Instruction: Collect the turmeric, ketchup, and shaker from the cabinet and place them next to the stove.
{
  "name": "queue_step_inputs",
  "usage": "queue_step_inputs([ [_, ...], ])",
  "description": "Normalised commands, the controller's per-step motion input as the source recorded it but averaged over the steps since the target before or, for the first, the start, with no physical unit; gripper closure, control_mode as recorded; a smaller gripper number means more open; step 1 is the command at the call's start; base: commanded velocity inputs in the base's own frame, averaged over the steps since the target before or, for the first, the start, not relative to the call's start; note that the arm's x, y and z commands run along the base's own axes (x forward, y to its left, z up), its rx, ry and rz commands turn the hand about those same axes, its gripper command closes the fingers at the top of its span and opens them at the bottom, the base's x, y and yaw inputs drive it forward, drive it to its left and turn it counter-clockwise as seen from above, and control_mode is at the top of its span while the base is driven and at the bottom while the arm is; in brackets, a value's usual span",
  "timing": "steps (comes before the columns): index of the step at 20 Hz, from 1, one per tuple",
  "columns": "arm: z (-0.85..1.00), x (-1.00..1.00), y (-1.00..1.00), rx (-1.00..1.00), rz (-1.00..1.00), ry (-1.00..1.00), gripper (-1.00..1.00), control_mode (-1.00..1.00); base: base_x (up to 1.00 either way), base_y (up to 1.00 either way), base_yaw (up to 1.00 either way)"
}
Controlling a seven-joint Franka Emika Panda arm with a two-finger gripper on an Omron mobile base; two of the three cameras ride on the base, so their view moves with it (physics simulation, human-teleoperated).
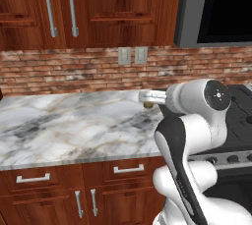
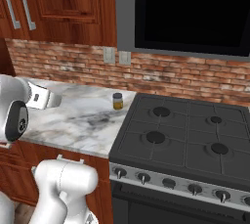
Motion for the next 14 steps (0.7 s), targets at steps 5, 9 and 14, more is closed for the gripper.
queue_step_inputs([
  [5,0.00,-0.99,-0.14,0.00,-0.01,0.02,-1.00,-1.00,0.00,0.00,0.00],
  [9,0.00,-0.67,-0.33,-0.01,0.03,0.01,-1.00,-1.00,0.00,0.00,0.00],
  [14,0.00,-0.16,-0.04,0.00,0.05,0.04,-1.00,-1.00,0.00,0.00,0.00],
])
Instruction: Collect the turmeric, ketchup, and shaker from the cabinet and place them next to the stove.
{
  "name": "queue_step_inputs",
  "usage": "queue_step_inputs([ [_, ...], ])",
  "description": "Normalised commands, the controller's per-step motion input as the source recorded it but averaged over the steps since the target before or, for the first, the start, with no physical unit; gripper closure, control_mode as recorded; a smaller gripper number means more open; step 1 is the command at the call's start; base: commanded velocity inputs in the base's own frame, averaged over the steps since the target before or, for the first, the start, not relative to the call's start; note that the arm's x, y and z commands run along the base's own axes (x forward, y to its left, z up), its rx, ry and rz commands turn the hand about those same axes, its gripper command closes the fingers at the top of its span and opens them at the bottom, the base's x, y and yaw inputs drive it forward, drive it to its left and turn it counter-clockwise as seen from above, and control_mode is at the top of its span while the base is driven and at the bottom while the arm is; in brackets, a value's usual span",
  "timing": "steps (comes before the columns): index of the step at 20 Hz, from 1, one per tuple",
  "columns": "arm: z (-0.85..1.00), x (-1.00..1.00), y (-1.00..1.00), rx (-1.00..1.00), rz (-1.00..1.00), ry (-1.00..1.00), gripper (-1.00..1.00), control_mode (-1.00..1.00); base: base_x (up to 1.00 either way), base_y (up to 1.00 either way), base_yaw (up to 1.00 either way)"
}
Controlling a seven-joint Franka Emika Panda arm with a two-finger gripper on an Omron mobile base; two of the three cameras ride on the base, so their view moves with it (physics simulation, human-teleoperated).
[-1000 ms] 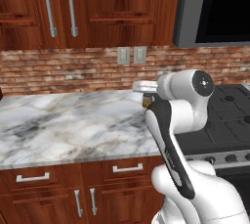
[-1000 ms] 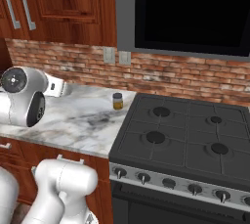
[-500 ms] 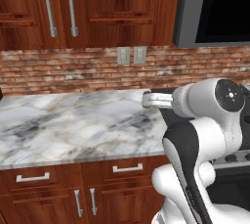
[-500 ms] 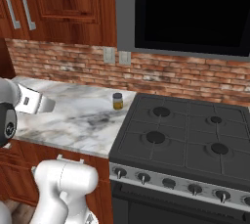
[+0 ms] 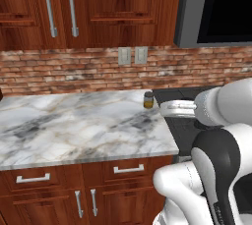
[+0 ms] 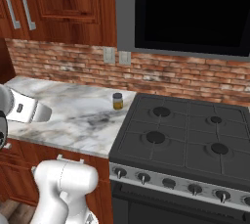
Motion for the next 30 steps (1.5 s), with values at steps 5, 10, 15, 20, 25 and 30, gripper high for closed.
queue_step_inputs([
  [5,0.00,0.00,0.02,-0.01,0.01,0.00,-1.00,-1.00,0.00,0.00,0.00],
  [10,-0.03,-0.07,0.00,0.00,0.00,0.00,-1.00,-1.00,0.00,0.00,0.00],
  [15,-0.08,-0.42,0.02,0.00,0.00,-0.02,-1.00,-1.00,0.00,0.00,0.00],
  [20,0.00,0.00,0.00,0.00,0.00,0.00,-1.00,1.00,-0.67,0.35,0.00],
  [25,0.00,0.00,0.00,0.00,0.00,0.00,-1.00,1.00,-0.45,0.68,-0.03],
  [30,0.00,0.00,0.00,0.00,0.00,0.00,-1.00,1.00,-0.27,0.95,-0.04],
])
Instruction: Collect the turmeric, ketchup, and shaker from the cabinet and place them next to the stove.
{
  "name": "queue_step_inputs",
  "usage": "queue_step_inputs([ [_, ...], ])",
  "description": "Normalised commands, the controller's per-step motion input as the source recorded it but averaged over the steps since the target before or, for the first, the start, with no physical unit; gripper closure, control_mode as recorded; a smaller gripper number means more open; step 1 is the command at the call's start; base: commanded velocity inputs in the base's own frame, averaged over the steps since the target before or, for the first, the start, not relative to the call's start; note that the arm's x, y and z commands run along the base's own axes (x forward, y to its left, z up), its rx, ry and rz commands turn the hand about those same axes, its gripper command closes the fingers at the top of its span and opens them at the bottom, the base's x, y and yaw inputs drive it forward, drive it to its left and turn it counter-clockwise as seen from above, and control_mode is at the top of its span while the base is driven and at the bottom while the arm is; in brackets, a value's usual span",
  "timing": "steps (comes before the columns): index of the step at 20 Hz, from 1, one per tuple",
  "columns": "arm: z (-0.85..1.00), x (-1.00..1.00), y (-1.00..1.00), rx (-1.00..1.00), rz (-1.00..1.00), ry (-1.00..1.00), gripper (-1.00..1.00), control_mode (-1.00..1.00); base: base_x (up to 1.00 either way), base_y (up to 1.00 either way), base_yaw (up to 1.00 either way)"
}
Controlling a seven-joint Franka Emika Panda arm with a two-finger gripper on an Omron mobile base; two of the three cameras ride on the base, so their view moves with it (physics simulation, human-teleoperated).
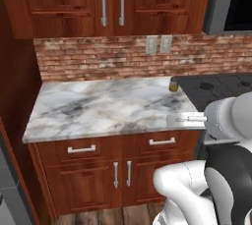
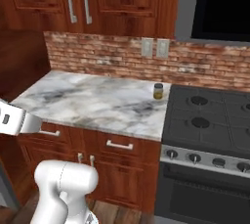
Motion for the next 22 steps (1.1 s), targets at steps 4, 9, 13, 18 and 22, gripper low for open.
queue_step_inputs([
  [4,0.00,0.00,0.00,0.00,0.00,0.00,-1.00,1.00,-0.22,1.00,-0.05],
  [9,0.00,0.00,0.00,0.00,0.00,0.00,-1.00,1.00,-0.35,1.00,-0.02],
  [13,0.00,0.00,0.00,0.00,0.00,0.00,-1.00,1.00,-0.74,0.81,0.00],
  [18,0.00,0.00,0.00,0.00,0.00,0.00,-1.00,1.00,-0.95,0.63,0.00],
  [22,0.00,0.00,0.00,0.00,0.00,0.00,-1.00,1.00,-0.35,0.84,0.00],
])
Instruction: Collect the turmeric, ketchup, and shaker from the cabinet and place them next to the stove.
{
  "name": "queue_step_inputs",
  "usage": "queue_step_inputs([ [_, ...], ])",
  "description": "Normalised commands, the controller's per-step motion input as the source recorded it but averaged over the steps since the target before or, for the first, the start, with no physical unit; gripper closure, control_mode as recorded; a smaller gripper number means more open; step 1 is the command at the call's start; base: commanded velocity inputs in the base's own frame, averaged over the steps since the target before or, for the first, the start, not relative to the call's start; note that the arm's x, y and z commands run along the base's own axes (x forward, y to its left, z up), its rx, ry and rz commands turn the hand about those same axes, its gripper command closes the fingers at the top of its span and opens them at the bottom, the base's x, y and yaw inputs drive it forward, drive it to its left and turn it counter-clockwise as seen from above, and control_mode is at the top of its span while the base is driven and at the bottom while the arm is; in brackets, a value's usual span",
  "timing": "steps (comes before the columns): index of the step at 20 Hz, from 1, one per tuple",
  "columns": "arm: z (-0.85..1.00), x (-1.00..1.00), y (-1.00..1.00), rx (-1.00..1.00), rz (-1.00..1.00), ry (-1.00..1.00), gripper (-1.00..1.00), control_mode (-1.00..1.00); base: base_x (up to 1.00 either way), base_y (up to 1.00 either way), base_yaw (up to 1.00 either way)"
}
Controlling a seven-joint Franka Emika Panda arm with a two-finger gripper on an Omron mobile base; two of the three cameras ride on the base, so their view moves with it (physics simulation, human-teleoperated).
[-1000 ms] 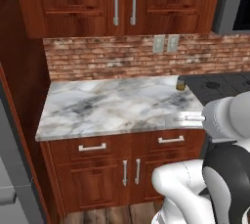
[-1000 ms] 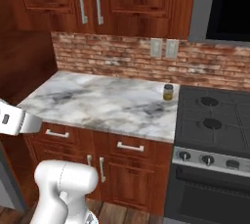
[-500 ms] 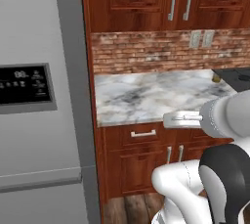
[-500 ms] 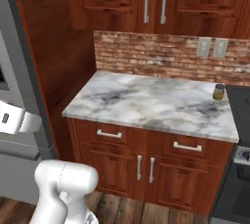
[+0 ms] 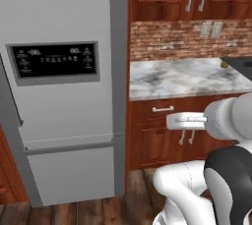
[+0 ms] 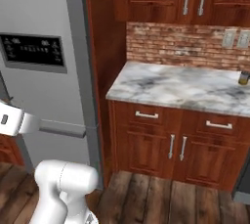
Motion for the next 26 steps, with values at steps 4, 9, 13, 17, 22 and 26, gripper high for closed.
queue_step_inputs([
  [4,0.00,0.00,0.00,0.00,0.00,0.00,-1.00,1.00,0.00,0.97,0.00],
  [9,0.00,0.00,0.00,0.00,0.00,0.00,-1.00,1.00,0.00,0.92,0.00],
  [13,0.00,0.00,0.00,0.00,0.00,0.00,-1.00,1.00,-0.10,0.85,0.00],
  [17,0.00,0.00,0.00,0.00,0.00,0.00,-1.00,1.00,-0.04,0.79,0.00],
  [22,0.00,0.00,0.00,0.00,0.00,0.00,-1.00,1.00,0.11,0.67,-0.03],
  [26,0.00,0.00,0.00,0.00,0.00,0.00,-1.00,1.00,0.12,0.62,-0.03],
])
